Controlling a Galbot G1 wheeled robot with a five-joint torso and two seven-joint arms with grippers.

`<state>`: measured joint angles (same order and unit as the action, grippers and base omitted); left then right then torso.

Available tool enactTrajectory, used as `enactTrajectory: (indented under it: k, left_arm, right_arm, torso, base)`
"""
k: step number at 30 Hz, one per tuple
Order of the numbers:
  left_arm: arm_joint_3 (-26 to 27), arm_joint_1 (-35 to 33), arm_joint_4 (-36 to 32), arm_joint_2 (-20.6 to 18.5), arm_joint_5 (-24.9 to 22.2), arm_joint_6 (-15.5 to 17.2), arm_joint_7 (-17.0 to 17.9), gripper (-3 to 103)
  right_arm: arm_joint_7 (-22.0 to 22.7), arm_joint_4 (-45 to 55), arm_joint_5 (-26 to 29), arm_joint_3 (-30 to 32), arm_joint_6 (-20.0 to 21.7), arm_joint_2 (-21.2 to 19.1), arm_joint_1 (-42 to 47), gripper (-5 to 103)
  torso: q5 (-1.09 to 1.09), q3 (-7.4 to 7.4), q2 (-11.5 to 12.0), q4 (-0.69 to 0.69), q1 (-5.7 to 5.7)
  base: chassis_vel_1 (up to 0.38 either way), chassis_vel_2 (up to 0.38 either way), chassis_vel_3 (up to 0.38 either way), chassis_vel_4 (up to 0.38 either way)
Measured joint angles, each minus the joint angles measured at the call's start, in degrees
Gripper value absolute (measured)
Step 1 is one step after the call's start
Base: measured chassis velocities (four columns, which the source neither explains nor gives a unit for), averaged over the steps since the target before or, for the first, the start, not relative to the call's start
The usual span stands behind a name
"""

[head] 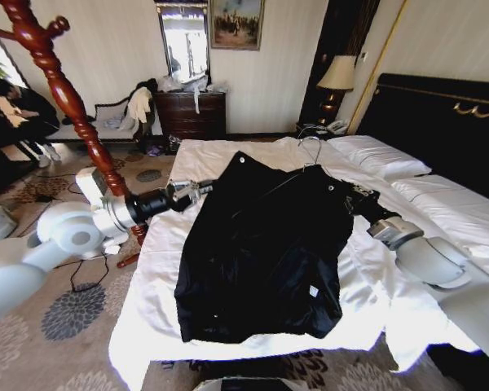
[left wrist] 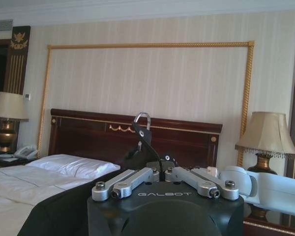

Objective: Pick up the clothes from the bed and hang them on the clothes hanger.

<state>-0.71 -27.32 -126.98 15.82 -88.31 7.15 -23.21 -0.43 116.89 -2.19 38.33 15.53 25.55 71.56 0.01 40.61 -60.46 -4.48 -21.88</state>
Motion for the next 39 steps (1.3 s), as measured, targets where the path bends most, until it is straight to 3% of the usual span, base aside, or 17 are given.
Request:
enactTrajectory:
  k: [8,13,16,17,19,22,32,39]
  left_arm:
    - [-5.31,5.20,-2.79,4.81,2.23,0.96,7.51,0]
    - [-6.66,6.85,-2.77,5.55,3.34,1.75,9.59,0]
    - [-12.26,12.05,-2.18,6.99,3.40,2.07,11.45,0]
    - [-17.01,16.78,-1.46,9.00,3.03,2.23,12.82,0]
    - [-19.07,18.91,-1.04,10.01,2.87,2.27,13.39,0]
    - [-29.01,31.00,1.68,15.63,2.40,2.41,16.03,0]
    - [-40.68,41.09,5.82,25.12,1.19,2.72,18.75,0]
    - [-43.60,43.75,9.05,31.77,2.18,2.70,19.04,0]
  right_arm:
    - [0.80,-0.20,3.22,-1.52,4.94,-2.23,-2.66,16]
    - [0.79,0.27,3.74,-1.89,5.55,-2.80,-2.67,16]
    - [0.75,1.20,4.28,-2.48,6.25,-2.88,-2.86,16]
    - [0.71,1.49,4.39,-2.61,6.37,-2.89,-2.93,16]
    - [0.71,1.64,4.48,-2.59,6.42,-2.90,-2.86,16]
    - [0.72,2.33,4.94,-1.99,6.48,-3.07,-2.57,16]
    - [0.84,3.03,5.58,-0.09,6.37,-2.17,-1.32,16]
    - [0.85,4.07,6.15,0.95,6.49,-1.76,-0.67,16]
  torso:
    - [-0.01,0.00,0.00,0.00,0.00]
    - [-0.01,0.00,0.00,0.02,0.00]
    - [-0.01,0.00,0.00,0.05,0.00]
    - [-0.01,0.00,0.00,0.03,0.00]
    - [-0.02,0.00,0.00,0.03,0.00]
    - [0.03,0.01,0.01,-0.03,-0.01]
    - [0.01,0.00,0.00,0.02,-0.01]
    - [0.00,0.00,0.00,0.01,-0.01]
  base:
    - [0.000,0.000,0.000,0.000]
    - [0.000,0.000,0.000,0.000]
    - [0.000,0.000,0.000,0.000]
    - [0.000,0.000,0.000,0.000]
    - [0.000,0.000,0.000,0.000]
    - [0.000,0.000,0.000,0.000]
    - [0.000,0.000,0.000,0.000]
    - [0.000,0.000,0.000,0.000]
